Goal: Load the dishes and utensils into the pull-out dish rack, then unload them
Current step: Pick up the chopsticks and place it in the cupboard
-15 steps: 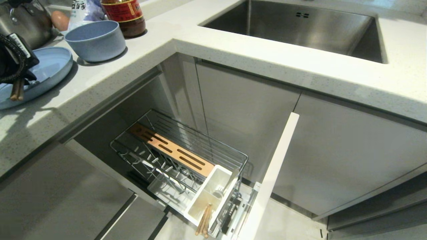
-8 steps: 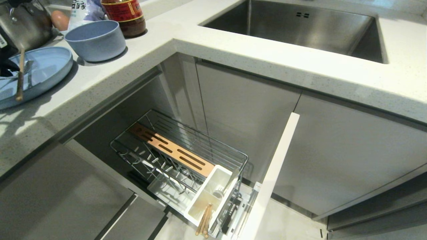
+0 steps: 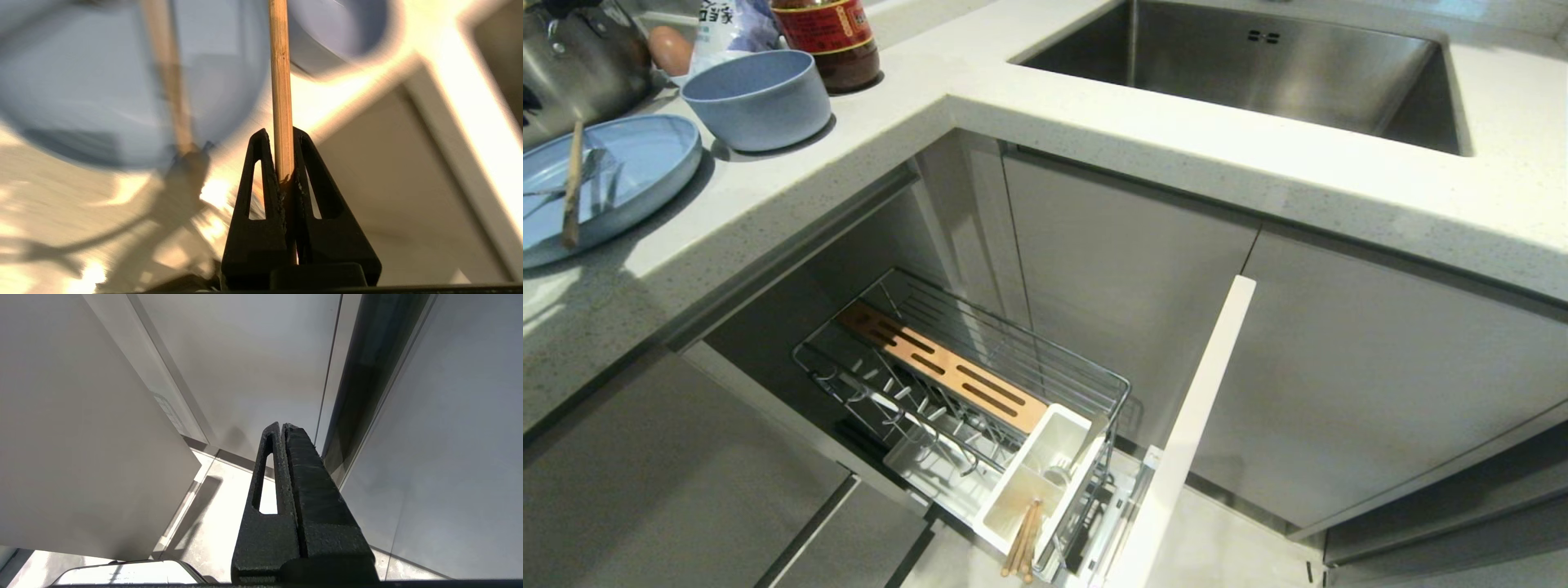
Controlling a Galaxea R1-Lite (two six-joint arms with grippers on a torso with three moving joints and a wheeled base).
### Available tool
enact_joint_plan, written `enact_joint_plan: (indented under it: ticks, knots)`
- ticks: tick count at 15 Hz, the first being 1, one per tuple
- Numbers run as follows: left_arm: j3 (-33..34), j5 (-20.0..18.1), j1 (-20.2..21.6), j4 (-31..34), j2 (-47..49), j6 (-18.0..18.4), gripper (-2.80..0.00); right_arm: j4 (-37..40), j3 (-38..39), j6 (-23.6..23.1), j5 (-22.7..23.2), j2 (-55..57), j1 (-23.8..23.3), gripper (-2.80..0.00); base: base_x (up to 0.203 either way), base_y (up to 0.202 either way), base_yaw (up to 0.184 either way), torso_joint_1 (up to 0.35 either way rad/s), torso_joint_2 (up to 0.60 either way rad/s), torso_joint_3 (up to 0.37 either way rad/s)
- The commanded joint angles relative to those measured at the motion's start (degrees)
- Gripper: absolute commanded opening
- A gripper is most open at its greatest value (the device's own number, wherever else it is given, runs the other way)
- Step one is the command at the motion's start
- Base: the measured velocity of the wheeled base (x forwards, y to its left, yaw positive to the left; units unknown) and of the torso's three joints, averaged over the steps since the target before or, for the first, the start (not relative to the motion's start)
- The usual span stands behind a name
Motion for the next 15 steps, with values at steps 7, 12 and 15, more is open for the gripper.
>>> enact_joint_plan:
  ticks: [7,12,15]
  knots:
    - [1.55,-12.29,-29.51,12.34,-1.43,-4.56,-2.80,-0.02,0.00,0.04,-0.01,-0.24,0.01,-2.80,0.000,0.000,0.000,0.000,0.00,0.000]
    - [0.23,-20.71,-30.73,23.79,6.72,-3.70,-2.80,-0.02,0.00,0.04,-0.01,-0.24,0.01,-2.80,0.000,0.000,0.000,0.000,0.00,0.000]
    - [0.20,-20.94,-32.16,33.21,12.56,-0.81,-2.80,-0.02,0.00,0.04,-0.01,-0.18,0.01,-2.80,0.000,0.000,0.000,0.000,0.00,0.000]
